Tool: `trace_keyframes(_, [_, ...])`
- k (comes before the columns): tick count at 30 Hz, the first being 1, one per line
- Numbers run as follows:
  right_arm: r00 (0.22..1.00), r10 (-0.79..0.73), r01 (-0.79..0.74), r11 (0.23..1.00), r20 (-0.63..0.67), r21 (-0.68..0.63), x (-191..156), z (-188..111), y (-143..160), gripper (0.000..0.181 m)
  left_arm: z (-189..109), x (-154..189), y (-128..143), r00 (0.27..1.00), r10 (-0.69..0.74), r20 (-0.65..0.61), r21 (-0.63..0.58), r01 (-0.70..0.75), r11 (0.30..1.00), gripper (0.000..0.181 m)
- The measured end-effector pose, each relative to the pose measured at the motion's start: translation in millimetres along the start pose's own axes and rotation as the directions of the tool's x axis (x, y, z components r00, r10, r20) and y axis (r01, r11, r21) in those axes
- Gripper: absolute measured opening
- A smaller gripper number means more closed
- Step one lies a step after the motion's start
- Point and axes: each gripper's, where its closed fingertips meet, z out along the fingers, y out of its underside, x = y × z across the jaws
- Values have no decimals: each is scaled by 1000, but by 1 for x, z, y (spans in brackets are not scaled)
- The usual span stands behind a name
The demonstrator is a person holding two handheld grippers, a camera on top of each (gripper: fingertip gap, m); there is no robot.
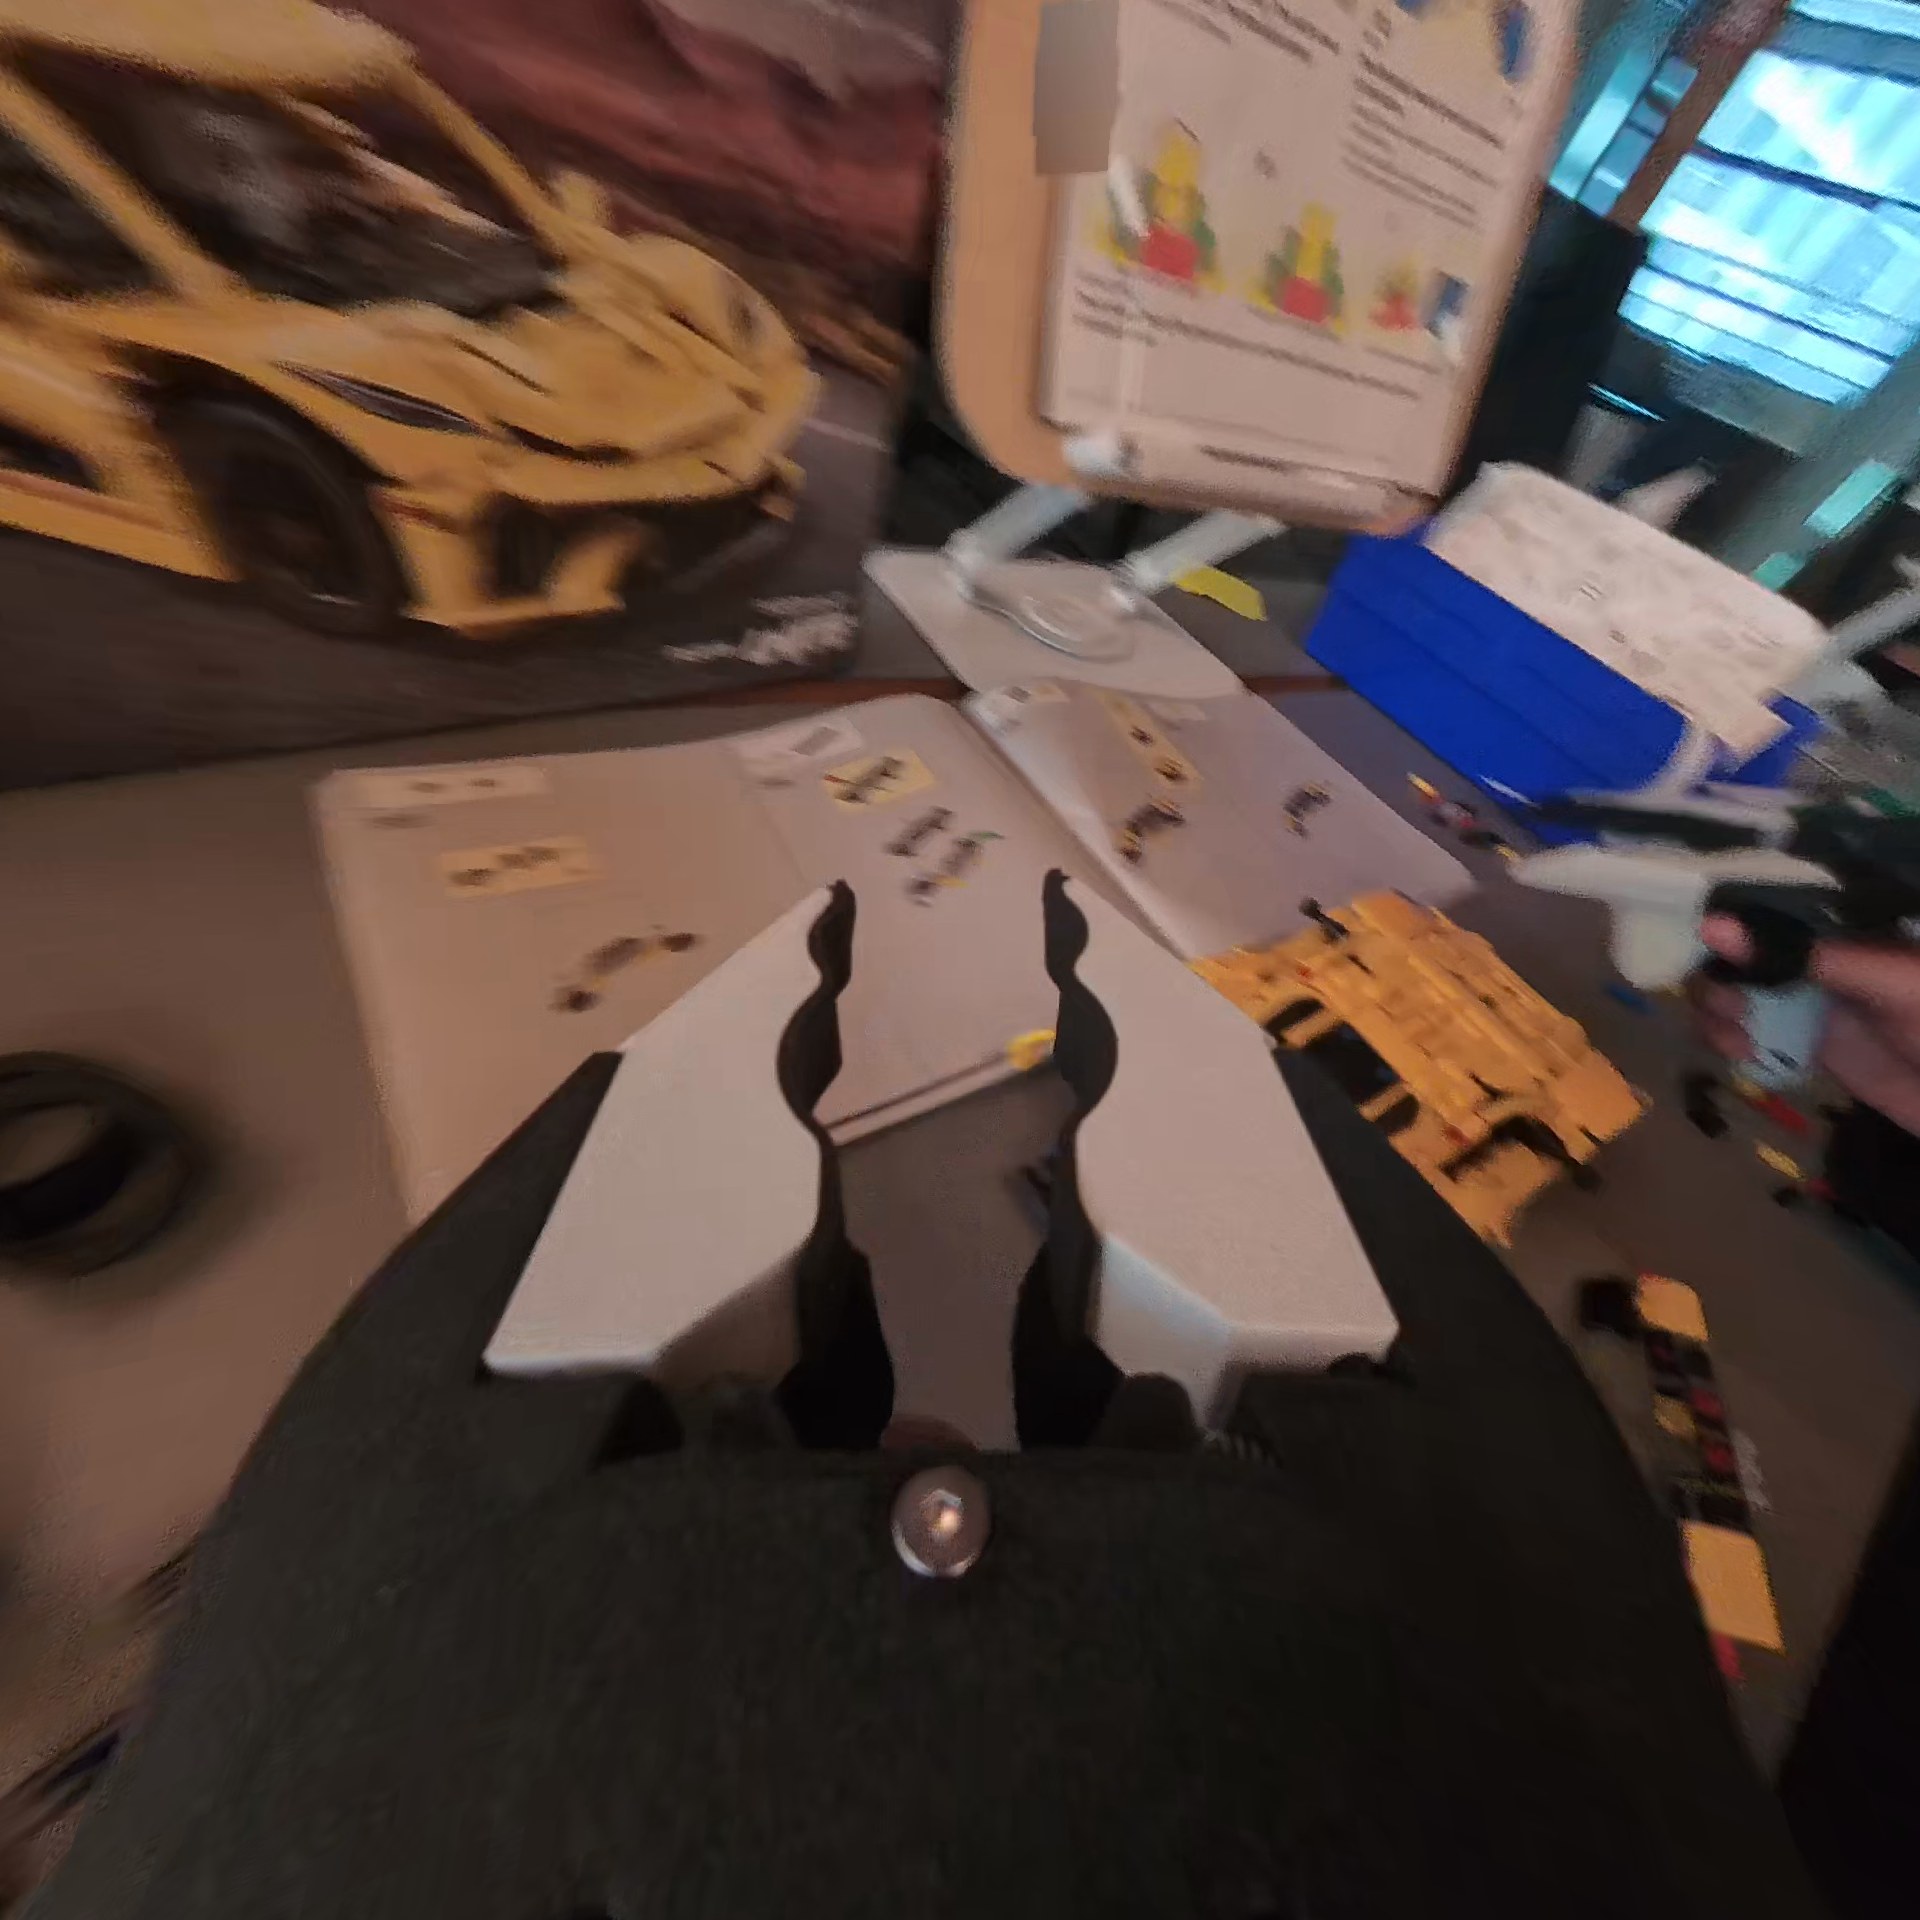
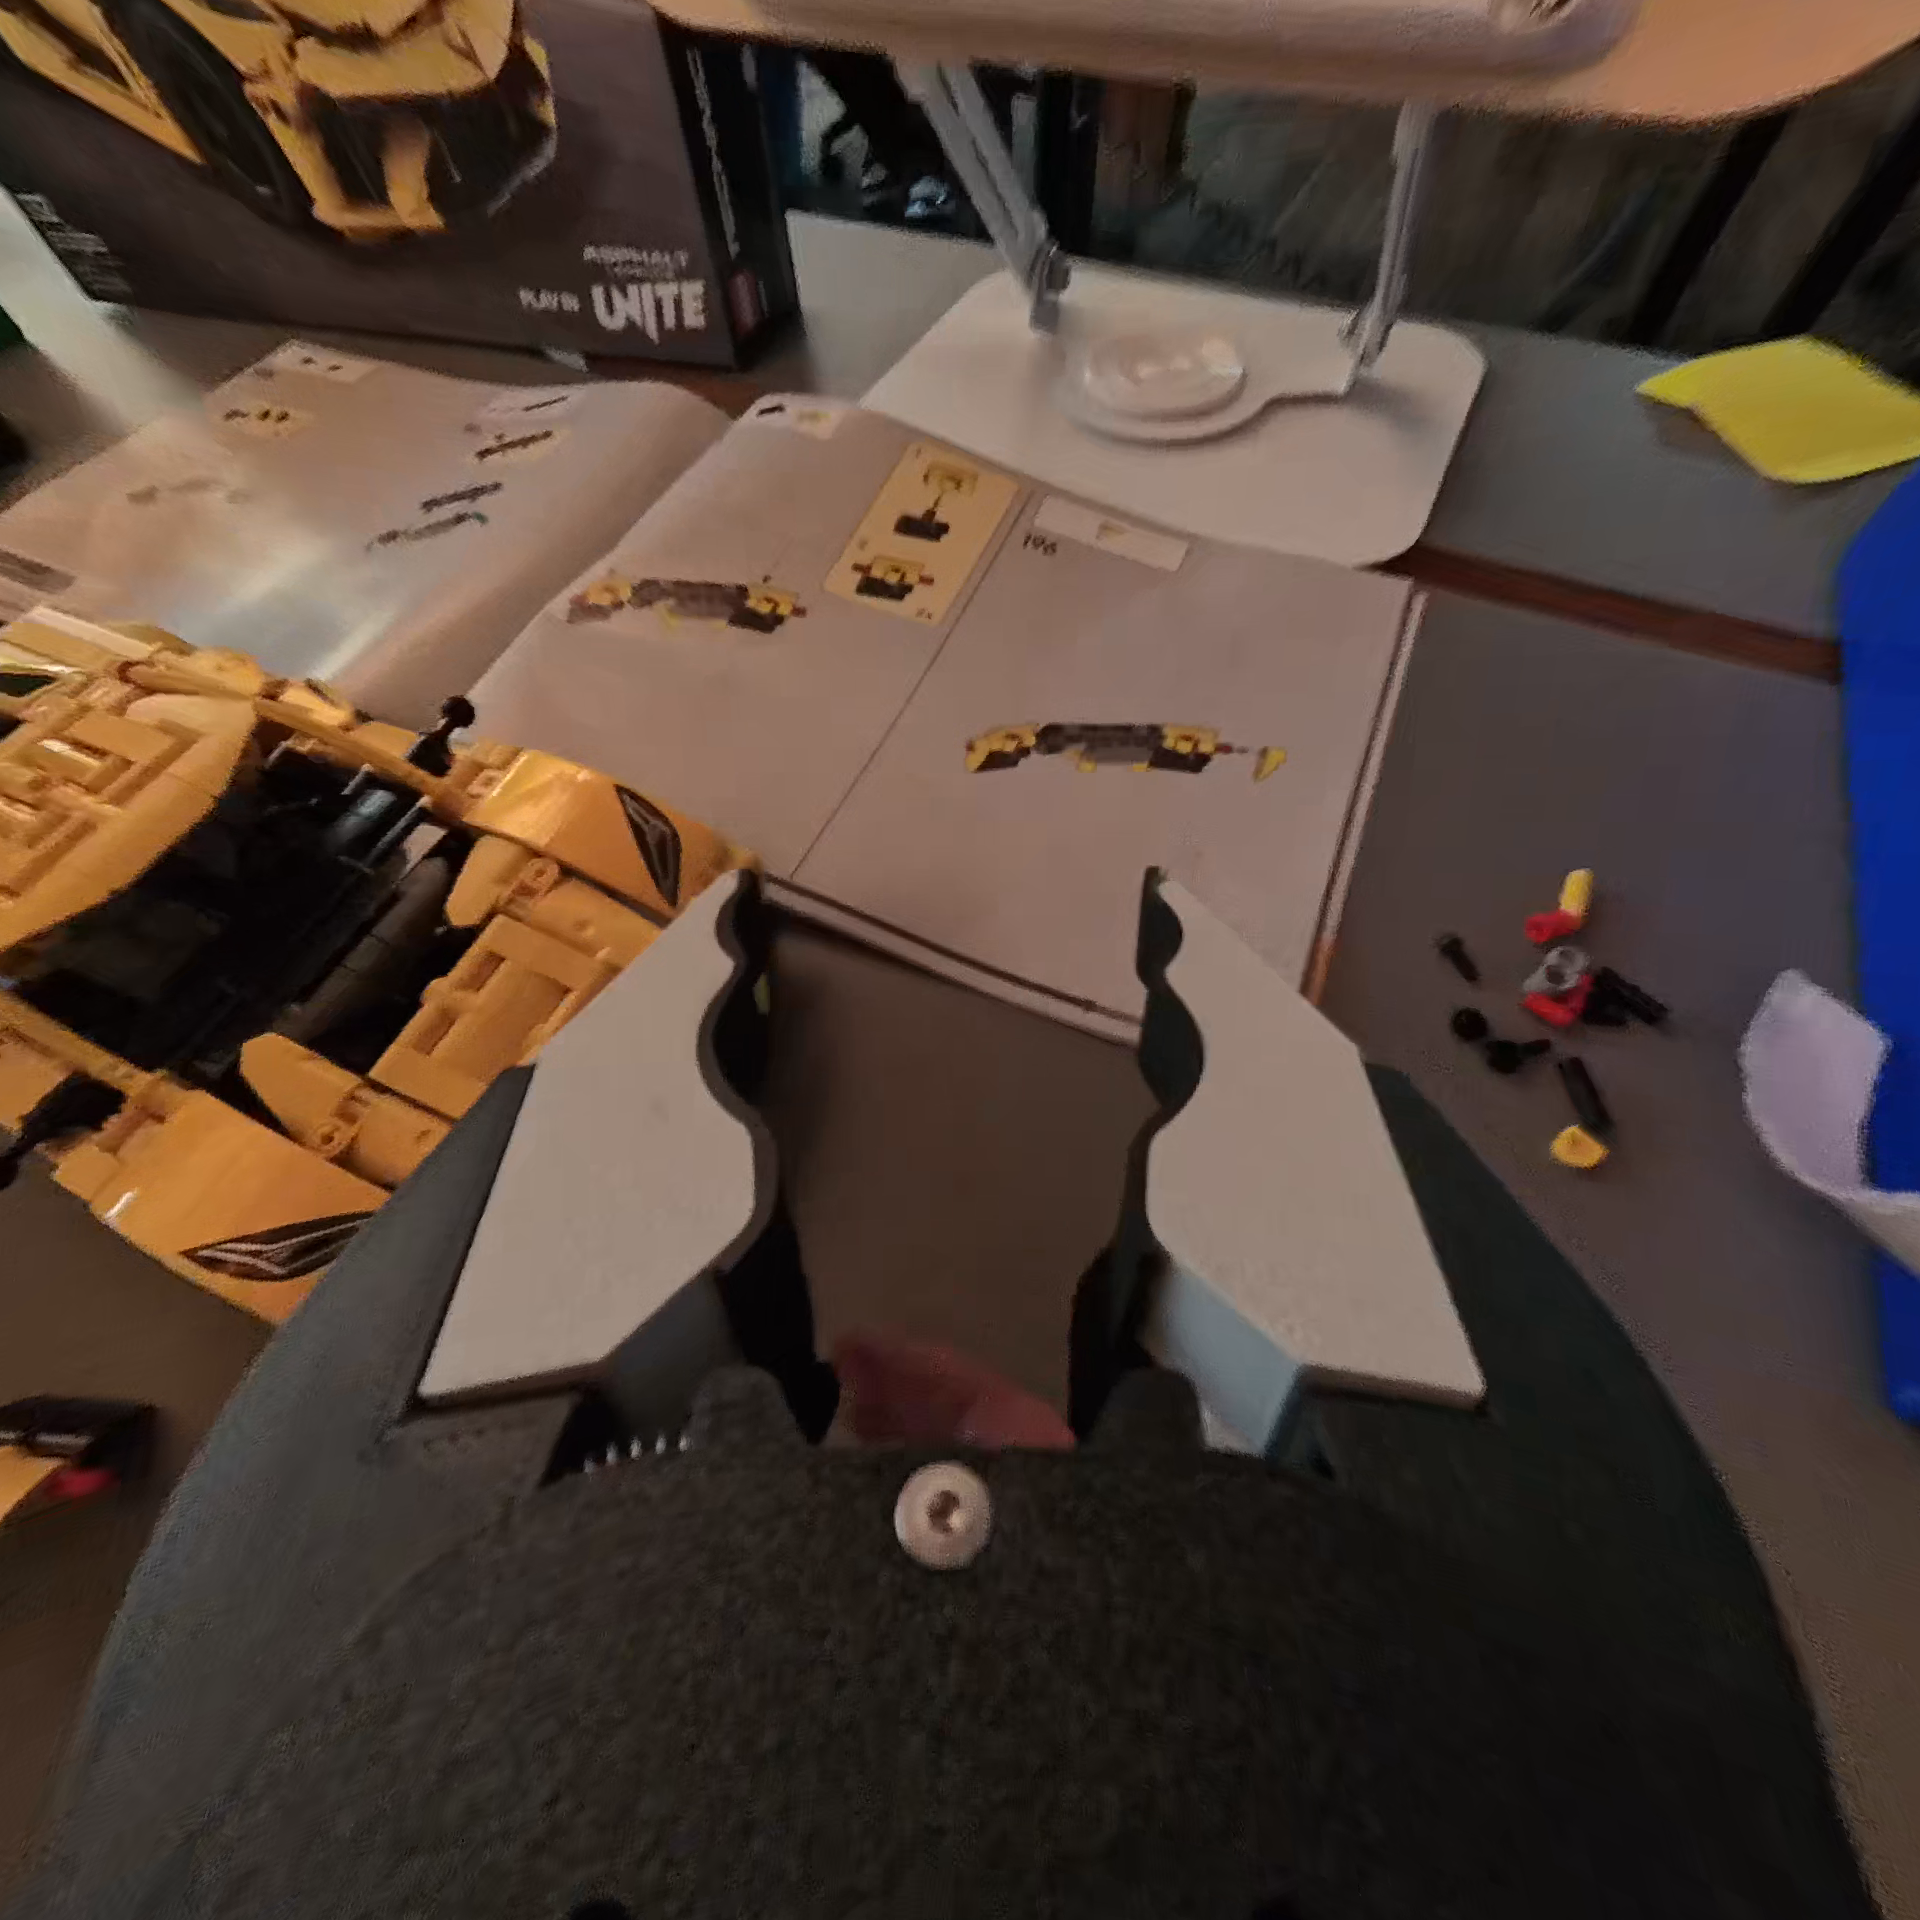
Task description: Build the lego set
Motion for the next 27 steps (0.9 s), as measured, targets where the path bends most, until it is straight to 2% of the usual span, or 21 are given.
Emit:
trace_keyframes(3, [997, 63, -62, 998, 42, -16, -6, 0, 2, 60, -60, -48, -16, 985, -59, 165, 39, 54, 998, 36])
trace_keyframes(6, [992, 111, -111, 994, 59, -13, -5, -1, 1, 60, -112, -65, 8, 976, -123, 180, -96, 142, 985, 42])
trace_keyframes(9, [987, 138, -137, 990, 79, -20, -6, 1, 4, 60, -146, -52, 45, 975, -184, 122, -253, 210, 944, 49])
trace_keyframes(11, [986, 140, -138, 990, 85, -33, -6, 4, 7, 61, -156, -34, 70, 977, -200, 81, -340, 215, 915, 52])
trace_keyframes(12, [987, 135, -132, 990, 84, -40, -7, 5, 8, 60, -159, -24, 83, 977, -203, 66, -392, 213, 895, 59])
trace_keyframes(14, [989, 120, -116, 992, 89, -51, -8, 8, 11, 59, -162, -2, 94, 970, -242, -18, -444, 209, 871, 60])
trace_keyframes(16, [990, 96, -89, 994, 102, -70, -11, 10, 14, 57, -156, 10, 88, 958, -279, -70, -395, 231, 889, 60])
trace_keyframes(19, [994, 73, -70, 997, 79, -41, -7, 10, 10, 55, -136, -6, 79, 995, -98, 11, -314, 96, 944, 59])
trace_keyframes(21, [995, 72, -72, 997, 73, -4, -4, 8, 2, 53, -119, -17, 82, 999, 11, 52, -346, 8, 938, 57])
trace_keyframes(23, [995, 79, -80, 997, 68, 23, 0, 5, -2, 53, -101, -25, 91, 996, 47, 79, -407, -11, 913, 57])
trace_keyframes(27, [992, 99, -101, 995, 74, 23, 3, 3, -1, 54, -68, -37, 106, 983, 6, 185, -458, 81, 885, 57])
